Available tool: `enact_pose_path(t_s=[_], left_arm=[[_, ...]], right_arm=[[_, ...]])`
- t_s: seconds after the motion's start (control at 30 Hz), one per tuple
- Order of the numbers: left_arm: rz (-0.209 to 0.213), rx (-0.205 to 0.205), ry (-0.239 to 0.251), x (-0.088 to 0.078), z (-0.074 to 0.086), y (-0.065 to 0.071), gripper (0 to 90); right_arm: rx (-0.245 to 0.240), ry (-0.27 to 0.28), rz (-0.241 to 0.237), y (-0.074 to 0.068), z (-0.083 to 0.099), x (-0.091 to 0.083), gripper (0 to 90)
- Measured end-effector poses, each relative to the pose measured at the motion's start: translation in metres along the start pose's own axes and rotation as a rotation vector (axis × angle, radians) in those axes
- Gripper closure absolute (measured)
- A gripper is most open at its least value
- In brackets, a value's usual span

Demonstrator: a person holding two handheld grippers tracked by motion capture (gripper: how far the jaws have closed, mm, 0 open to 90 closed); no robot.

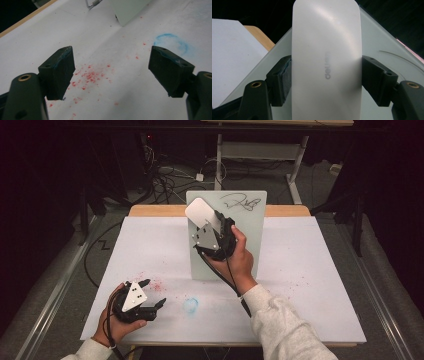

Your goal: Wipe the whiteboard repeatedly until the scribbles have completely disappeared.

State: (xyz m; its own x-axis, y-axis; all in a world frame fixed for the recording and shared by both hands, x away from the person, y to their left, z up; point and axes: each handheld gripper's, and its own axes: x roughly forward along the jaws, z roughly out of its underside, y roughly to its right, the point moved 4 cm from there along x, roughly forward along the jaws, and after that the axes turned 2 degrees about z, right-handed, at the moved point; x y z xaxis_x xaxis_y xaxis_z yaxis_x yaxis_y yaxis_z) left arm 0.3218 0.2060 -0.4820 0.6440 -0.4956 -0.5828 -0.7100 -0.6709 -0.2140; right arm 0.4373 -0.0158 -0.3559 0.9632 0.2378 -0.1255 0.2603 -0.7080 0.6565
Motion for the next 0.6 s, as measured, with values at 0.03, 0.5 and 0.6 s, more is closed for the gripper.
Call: enact_pose_path(t_s=[0.03, 0.5, 0.6], left_arm=[[0.001, -0.001, -0.002, 0.000, 0.000, 0.000, 20.3], [0.003, 0.002, -0.002, 0.000, 0.001, 0.001, 20.2], [0.006, 0.002, -0.007, 0.001, 0.001, 0.000, 20.2]], right_arm=[[0.000, 0.000, 0.000, 0.000, 0.000, 0.000, 31.2], [0.101, -0.009, 0.058, 0.022, 0.007, -0.003, 31.2], [0.097, -0.008, 0.054, 0.020, 0.012, -0.005, 31.2]])
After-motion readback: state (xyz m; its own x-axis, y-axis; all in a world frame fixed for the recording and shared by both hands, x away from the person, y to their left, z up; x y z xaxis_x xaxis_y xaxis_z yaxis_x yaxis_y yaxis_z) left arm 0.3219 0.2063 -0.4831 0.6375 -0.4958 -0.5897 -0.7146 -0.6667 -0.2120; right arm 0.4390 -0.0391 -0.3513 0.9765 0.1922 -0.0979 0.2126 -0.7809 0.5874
